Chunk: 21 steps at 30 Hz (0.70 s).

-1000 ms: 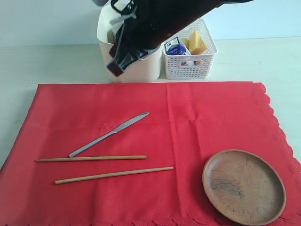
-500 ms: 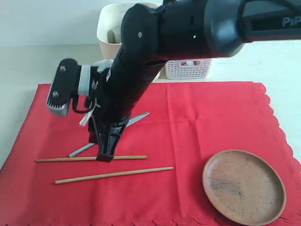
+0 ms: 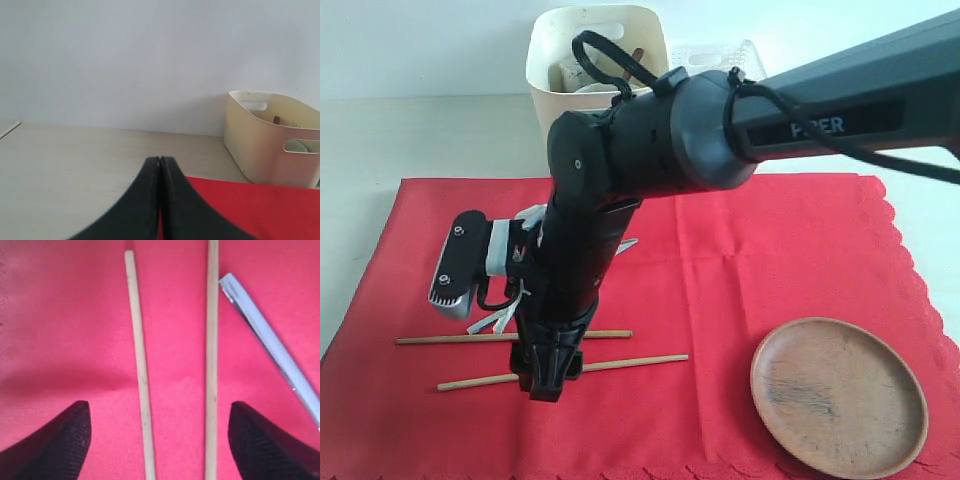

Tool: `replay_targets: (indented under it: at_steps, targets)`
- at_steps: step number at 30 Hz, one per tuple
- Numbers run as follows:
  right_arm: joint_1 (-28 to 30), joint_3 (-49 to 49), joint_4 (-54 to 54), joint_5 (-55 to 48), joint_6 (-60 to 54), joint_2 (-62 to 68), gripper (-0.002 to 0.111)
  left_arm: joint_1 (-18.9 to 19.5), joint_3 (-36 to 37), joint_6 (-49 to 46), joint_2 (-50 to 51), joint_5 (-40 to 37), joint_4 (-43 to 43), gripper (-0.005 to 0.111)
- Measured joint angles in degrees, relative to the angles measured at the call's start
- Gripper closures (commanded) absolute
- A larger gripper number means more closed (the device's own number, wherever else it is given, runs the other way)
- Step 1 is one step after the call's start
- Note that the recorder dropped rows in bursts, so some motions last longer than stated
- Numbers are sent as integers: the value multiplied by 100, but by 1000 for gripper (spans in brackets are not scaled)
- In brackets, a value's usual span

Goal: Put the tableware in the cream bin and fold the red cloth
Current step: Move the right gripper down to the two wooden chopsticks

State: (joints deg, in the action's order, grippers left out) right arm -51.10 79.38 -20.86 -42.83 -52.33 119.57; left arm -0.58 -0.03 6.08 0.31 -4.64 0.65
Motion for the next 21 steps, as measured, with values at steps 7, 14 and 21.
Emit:
replay_targets:
  at_steps: [7,14,21]
  targets:
    - [0,0,75,257,3,215,35,0,0,0,0,0,0,104]
    - [0,14,106,546,56,431,35,0,0,0,0,0,0,104]
    - [0,35,93,532,45,454,50,0,0,0,0,0,0,104]
